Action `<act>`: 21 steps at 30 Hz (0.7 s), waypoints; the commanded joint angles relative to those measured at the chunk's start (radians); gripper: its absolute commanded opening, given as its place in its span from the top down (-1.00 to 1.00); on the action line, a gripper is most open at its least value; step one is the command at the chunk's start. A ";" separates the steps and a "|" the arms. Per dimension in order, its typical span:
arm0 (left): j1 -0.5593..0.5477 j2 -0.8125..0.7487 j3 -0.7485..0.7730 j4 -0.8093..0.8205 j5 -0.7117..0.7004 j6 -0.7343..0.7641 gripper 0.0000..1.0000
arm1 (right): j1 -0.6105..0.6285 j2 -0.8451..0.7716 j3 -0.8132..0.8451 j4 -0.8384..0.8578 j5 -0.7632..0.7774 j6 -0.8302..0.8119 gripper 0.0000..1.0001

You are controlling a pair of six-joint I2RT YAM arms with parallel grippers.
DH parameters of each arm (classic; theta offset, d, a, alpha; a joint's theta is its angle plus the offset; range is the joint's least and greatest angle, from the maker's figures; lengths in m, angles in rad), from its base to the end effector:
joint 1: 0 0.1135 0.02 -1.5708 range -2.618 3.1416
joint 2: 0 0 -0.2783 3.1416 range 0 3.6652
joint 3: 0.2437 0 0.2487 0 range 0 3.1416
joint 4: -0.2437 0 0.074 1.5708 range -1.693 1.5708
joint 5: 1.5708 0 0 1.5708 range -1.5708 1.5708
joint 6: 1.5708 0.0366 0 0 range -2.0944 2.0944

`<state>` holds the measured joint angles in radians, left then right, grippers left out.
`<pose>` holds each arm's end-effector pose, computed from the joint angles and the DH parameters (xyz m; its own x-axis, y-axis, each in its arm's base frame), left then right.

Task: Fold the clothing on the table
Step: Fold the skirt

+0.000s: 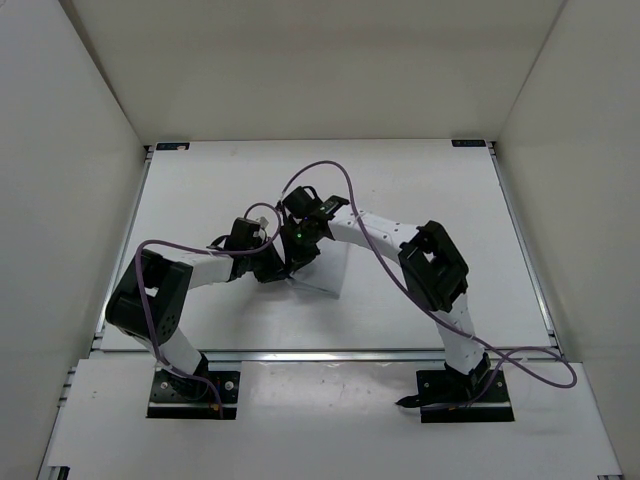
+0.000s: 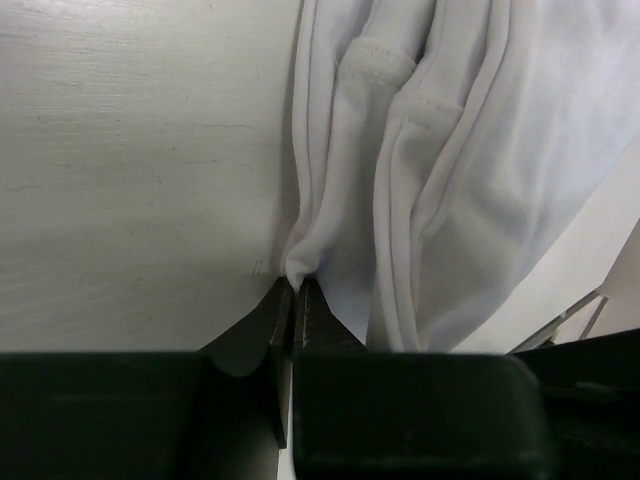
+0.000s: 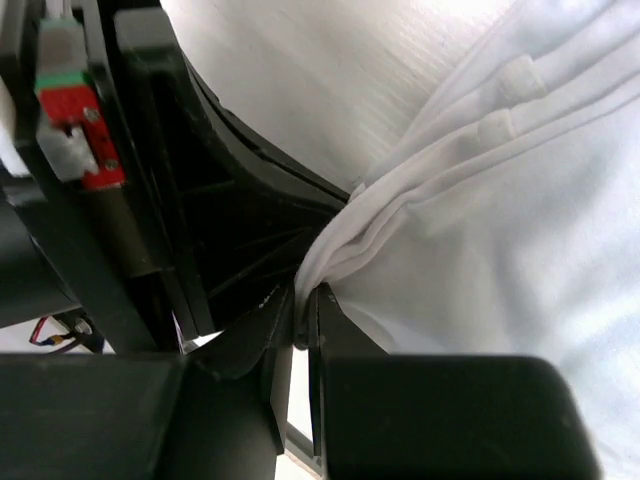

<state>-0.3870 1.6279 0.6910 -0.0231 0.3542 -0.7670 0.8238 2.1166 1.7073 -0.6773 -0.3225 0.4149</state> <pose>0.2631 -0.1209 0.1437 -0.9197 -0.3280 -0.2158 -0.1389 0.7859 -0.6026 0.3043 0.3457 0.2142 -0.8712 -0.3782 -0.3129 -0.4862 0.7524 0.4443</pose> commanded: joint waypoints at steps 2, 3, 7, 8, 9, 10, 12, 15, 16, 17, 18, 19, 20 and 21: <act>0.013 -0.011 -0.019 0.003 0.002 0.035 1.00 | 0.008 0.028 0.045 0.038 -0.058 0.012 1.00; 0.013 -0.013 -0.025 0.005 0.003 0.038 1.00 | 0.003 0.029 0.045 0.038 -0.070 0.007 1.00; 0.033 -0.034 -0.047 0.003 0.017 0.034 0.54 | -0.005 0.068 0.061 0.006 -0.130 -0.005 0.64; 0.039 -0.036 -0.051 0.037 0.029 0.022 0.40 | -0.006 0.063 0.063 0.010 -0.122 -0.011 0.42; 0.052 -0.052 -0.068 0.066 0.052 -0.001 0.25 | -0.002 0.045 0.064 0.015 -0.107 -0.019 0.24; 0.068 -0.071 -0.088 0.087 0.063 -0.029 0.20 | 0.000 0.030 0.058 0.018 -0.095 -0.030 0.14; 0.085 -0.100 -0.106 0.117 0.086 -0.057 0.13 | 0.000 -0.039 0.043 0.031 -0.090 -0.025 0.02; 0.106 -0.160 -0.114 0.106 0.089 -0.083 0.02 | -0.029 -0.131 0.011 0.036 -0.075 -0.027 -0.05; 0.106 -0.184 -0.123 0.104 0.082 -0.097 0.01 | -0.041 -0.179 -0.004 0.038 -0.072 -0.022 -0.06; 0.115 -0.216 -0.136 0.100 0.084 -0.097 0.00 | -0.043 -0.199 -0.036 0.041 -0.069 -0.027 -0.08; 0.122 -0.236 -0.140 0.089 0.068 -0.113 0.00 | -0.058 -0.257 -0.060 0.051 -0.064 -0.019 -0.08; 0.131 -0.272 -0.159 0.091 0.043 -0.126 -0.01 | -0.075 -0.314 -0.110 0.064 -0.067 -0.007 -0.09; 0.141 -0.311 -0.169 0.075 0.034 -0.132 -0.01 | -0.089 -0.345 -0.177 0.086 -0.063 0.010 -0.08; 0.145 -0.335 -0.173 0.063 0.017 -0.137 -0.01 | -0.110 -0.412 -0.252 0.122 -0.081 0.015 -0.09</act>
<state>-0.2665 1.3945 0.5369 0.0441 0.4122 -0.8654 0.7677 1.8732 1.5654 -0.6186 -0.3897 0.4015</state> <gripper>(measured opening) 0.504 0.543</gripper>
